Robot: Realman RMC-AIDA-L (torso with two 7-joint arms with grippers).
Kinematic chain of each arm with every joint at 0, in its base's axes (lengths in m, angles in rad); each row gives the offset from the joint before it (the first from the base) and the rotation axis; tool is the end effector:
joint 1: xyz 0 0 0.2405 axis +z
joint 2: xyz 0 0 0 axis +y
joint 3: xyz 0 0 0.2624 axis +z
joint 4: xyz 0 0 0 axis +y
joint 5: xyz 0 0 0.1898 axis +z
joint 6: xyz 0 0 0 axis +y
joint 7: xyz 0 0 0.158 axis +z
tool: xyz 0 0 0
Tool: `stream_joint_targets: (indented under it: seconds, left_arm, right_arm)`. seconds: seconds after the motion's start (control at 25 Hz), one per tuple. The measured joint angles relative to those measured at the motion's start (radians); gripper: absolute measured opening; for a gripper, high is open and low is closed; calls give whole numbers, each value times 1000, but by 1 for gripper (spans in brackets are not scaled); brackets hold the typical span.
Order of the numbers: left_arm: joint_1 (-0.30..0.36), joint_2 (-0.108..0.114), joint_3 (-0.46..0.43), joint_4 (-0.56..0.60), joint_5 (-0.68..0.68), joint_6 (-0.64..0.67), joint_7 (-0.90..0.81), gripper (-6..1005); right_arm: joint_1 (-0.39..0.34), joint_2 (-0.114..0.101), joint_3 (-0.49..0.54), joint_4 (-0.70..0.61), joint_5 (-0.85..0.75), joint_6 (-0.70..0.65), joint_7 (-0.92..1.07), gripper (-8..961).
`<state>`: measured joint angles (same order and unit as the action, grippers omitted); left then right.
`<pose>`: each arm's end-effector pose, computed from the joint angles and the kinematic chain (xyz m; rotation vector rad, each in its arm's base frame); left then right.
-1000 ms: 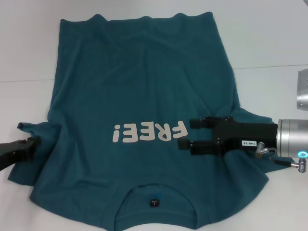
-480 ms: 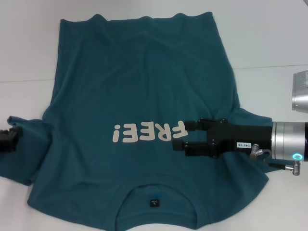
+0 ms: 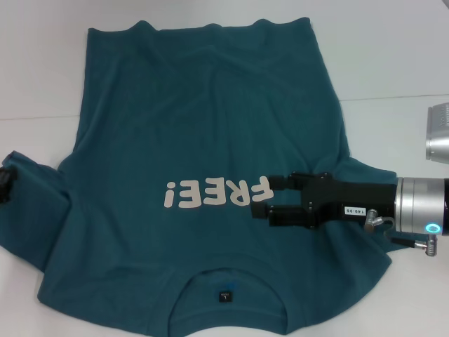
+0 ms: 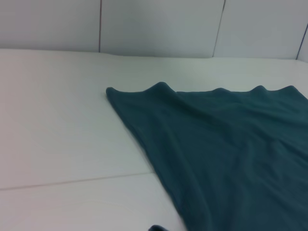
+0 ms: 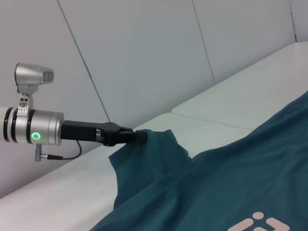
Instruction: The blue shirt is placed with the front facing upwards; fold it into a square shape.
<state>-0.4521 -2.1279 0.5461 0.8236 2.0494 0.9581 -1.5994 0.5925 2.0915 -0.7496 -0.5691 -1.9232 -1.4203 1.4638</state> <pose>-0.3378 0.3686 0.0472 -1.9645 -0.9526 -0.3962 0.2325 0.3431 -0.0364 -2.6698 0.7712 0.7429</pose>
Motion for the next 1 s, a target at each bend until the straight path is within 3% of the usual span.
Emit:
stream_joint_targets:
  seconds: [0.68, 1.0]
  left_arm:
    - [-15, 2, 4, 75, 52, -73, 5, 3]
    - [-9, -13, 33, 91, 52, -69, 0, 4]
  right_arm:
    - [0, 1, -1, 13, 14, 0, -3, 883]
    - [-1, 1, -2, 15, 14, 0, -4, 883]
